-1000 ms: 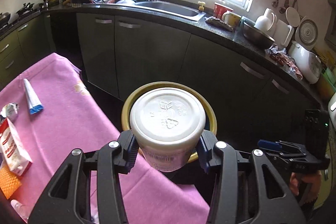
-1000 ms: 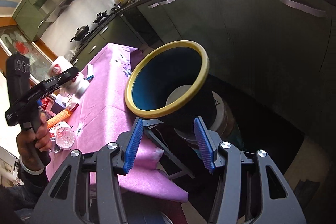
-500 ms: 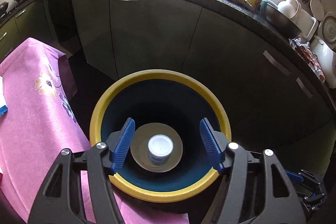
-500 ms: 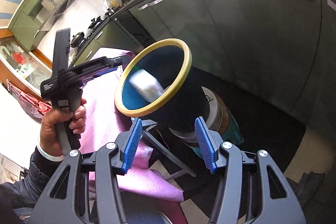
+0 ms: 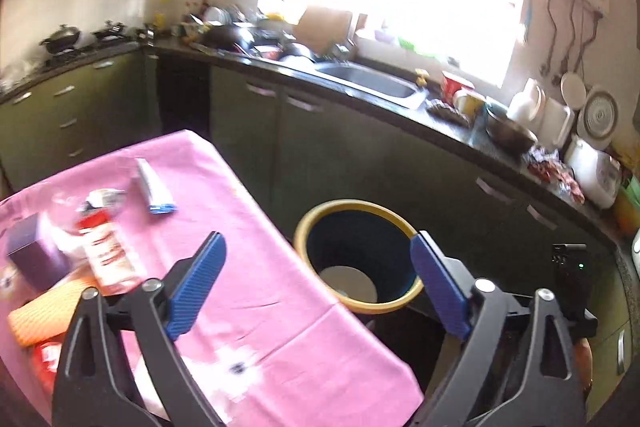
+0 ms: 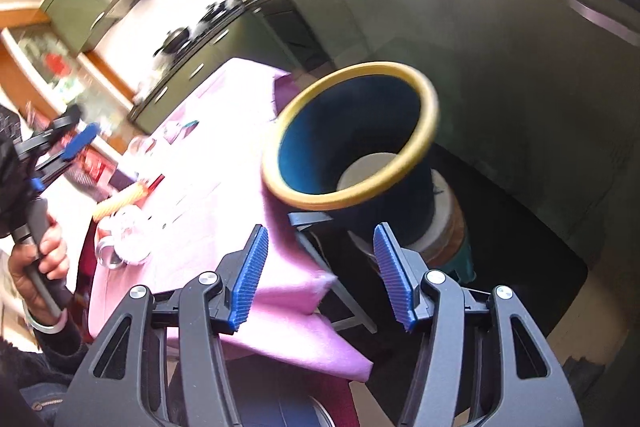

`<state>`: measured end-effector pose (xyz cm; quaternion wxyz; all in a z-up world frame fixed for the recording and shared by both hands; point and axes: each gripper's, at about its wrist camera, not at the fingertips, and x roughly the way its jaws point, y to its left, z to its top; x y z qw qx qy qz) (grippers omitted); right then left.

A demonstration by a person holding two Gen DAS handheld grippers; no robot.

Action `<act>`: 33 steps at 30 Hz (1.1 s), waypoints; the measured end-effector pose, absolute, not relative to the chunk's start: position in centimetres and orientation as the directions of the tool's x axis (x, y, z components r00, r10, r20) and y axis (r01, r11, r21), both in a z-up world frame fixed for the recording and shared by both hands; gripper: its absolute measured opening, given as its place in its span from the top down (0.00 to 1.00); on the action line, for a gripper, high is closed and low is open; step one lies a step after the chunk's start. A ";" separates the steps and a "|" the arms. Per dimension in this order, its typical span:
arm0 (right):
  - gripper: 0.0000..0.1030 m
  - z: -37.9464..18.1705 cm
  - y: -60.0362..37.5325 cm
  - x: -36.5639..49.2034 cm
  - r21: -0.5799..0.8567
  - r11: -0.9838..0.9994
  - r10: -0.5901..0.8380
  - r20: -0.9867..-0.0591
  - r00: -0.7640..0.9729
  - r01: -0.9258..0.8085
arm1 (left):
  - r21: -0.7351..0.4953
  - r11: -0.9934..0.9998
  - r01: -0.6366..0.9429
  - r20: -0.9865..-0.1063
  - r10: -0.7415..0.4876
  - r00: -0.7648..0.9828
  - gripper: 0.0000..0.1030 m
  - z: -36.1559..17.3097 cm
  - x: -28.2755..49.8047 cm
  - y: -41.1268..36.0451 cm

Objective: Collect trash
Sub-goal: 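Withdraw the left tool from the bin while the right tool reaches the water bottle, then grasp the clear Nongfu Spring water bottle with the right tool and lift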

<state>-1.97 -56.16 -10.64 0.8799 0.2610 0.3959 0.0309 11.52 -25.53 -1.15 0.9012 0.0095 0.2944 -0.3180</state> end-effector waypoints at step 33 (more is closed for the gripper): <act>0.25 -9.2 -20.4 17.8 0.158 0.640 0.224 -0.975 -0.014 -0.752 | -0.166 0.975 0.147 -0.562 -0.216 0.798 0.07 -3.7 4.0 -1.5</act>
